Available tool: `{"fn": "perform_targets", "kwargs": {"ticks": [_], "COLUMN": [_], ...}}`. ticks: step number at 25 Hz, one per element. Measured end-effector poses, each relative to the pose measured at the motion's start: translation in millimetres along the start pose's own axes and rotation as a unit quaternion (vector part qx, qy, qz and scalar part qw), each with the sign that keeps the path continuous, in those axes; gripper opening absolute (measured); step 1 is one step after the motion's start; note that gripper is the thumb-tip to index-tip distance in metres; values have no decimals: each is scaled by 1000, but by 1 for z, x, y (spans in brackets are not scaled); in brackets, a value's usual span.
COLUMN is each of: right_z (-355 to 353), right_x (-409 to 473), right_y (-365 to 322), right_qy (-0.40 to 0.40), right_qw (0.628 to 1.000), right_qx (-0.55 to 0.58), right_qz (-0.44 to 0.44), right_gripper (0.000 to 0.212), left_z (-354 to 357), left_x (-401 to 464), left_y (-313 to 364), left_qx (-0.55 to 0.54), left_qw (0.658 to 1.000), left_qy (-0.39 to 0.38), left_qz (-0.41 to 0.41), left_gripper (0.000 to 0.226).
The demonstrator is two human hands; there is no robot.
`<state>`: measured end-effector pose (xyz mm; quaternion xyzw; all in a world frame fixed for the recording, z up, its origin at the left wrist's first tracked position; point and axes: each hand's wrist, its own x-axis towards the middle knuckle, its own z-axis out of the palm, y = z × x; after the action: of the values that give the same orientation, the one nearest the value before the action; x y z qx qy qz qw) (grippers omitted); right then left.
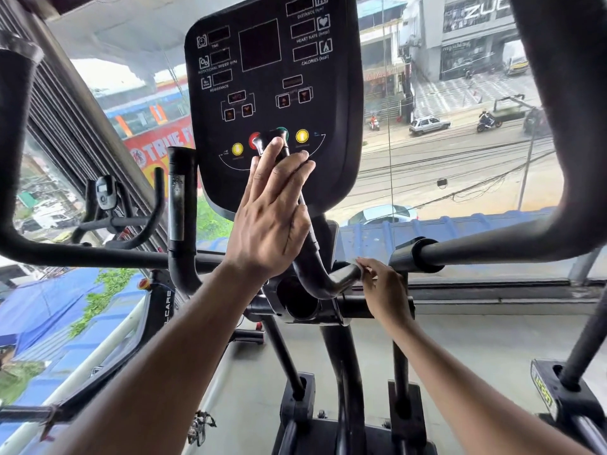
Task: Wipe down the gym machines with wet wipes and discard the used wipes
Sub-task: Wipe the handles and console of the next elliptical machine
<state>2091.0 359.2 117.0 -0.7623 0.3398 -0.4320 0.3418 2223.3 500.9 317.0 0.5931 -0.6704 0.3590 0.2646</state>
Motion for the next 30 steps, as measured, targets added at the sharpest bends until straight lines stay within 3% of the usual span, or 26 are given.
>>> {"fn": "perform_targets", "kwargs": {"ticks": [6,9,16,19,22,26,30], "right_z": [3,9,5,10,16,17,0], "right_x": [-29,-13,68,95,107,107,77], "right_y": [-18,-3,20,16,9,1,8], "right_qy": [58,52,-217,-288,-326,-332,-232], "right_qw": [995,998,975,954,938,929,970], "right_qx": [71,38,-32,-43,-38,0,-37], "right_qz": [-31,-21,23,70,113,162,65], "right_gripper": [23,30,37,50,46,39,38], "left_z": [9,14,20,20,20,21,20], "left_x": [3,5,9,8,8,9,7], "left_y": [-4,-4,-6,-6,-5,-7,-5], "left_qx": [-19,-45,-79,-82,-80,-80,-78], "left_qw": [999,997,992,991,992,991,992], "left_qy": [29,58,92,95,95,98,94], "left_qz": [15,31,42,36,36,39,32], "left_gripper": [52,51,52,53,54,53,54]}}
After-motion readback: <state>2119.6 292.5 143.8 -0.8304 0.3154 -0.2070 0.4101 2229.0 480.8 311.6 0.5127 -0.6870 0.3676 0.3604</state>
